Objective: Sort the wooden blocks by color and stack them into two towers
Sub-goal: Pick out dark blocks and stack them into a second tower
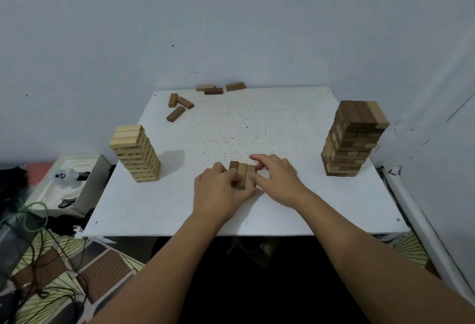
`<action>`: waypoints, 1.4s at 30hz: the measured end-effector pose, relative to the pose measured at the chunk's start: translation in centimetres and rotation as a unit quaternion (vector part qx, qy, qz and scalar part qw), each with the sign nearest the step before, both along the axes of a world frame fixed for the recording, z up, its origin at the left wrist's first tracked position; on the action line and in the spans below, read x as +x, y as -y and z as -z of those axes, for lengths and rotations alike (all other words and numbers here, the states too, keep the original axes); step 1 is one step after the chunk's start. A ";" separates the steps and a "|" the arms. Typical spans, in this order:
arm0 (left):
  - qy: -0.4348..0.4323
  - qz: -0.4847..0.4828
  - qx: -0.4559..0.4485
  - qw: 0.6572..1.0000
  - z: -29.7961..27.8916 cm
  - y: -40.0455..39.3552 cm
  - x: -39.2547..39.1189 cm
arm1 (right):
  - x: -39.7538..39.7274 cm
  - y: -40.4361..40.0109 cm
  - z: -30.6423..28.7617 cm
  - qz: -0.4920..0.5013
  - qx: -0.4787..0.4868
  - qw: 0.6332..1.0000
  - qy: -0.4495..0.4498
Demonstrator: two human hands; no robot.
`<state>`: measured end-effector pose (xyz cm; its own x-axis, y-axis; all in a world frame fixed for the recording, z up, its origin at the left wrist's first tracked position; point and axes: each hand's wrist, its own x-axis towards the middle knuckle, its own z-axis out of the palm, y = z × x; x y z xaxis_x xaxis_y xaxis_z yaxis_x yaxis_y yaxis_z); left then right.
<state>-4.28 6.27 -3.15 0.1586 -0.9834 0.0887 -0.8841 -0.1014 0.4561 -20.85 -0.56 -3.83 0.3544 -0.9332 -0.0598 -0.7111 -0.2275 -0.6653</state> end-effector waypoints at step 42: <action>-0.246 -0.059 -0.054 0.966 2.8 -0.7 5.1 | -1.0 0.3 0.8 -0.022 0.018 0.999 0.026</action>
<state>0.81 6.96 -5.98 0.3185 -0.9449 0.0761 -0.5433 -0.1162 0.8315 -21.88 -0.84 -4.63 0.3992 -0.9138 -0.0745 -0.6656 -0.2330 -0.7091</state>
